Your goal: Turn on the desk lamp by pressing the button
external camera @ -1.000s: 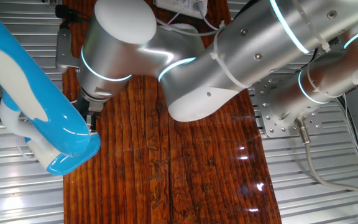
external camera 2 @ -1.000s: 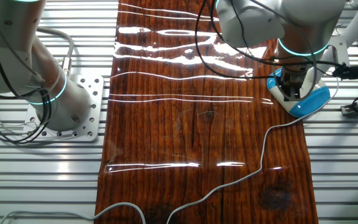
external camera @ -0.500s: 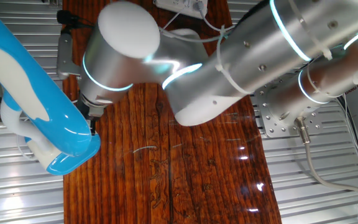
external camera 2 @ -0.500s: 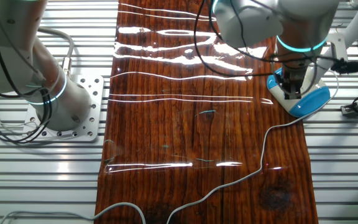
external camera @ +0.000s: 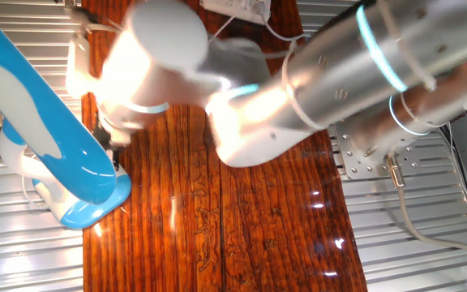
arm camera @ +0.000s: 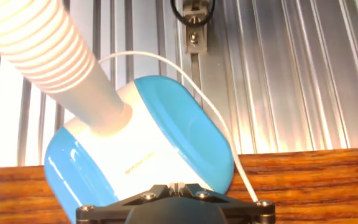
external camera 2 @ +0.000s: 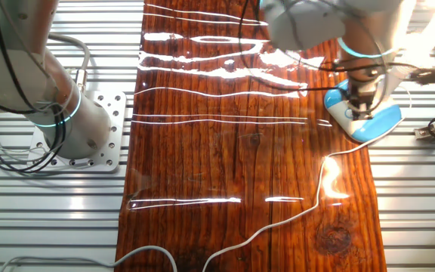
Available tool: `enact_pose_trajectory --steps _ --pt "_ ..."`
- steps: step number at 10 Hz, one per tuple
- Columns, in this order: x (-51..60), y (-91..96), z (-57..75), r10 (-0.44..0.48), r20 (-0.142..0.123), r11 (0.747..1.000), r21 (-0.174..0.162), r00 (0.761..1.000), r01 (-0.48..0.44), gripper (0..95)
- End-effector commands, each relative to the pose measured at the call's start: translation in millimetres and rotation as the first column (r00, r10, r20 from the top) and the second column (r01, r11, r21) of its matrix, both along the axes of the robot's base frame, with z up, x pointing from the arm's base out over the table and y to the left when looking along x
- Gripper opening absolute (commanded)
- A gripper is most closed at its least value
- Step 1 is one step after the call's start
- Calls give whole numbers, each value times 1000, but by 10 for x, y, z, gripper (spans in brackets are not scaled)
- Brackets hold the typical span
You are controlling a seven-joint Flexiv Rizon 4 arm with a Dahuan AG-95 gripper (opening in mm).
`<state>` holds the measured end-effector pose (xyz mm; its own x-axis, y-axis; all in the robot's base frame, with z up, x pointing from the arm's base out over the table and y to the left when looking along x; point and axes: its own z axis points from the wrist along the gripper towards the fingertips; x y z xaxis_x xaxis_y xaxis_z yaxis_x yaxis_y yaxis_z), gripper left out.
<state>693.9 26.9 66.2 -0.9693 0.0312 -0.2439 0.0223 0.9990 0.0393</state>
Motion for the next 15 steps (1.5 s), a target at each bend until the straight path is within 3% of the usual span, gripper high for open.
enact_pose_trajectory --steps 1,5,9,15 --pt "33 10 59 -8 -111 999 34 994 12 0" --pt "34 10 65 30 -116 999 37 993 -25 0" --pt "34 9 88 45 -138 998 42 989 -39 0" --pt "34 10 94 106 -133 994 48 985 -101 0"
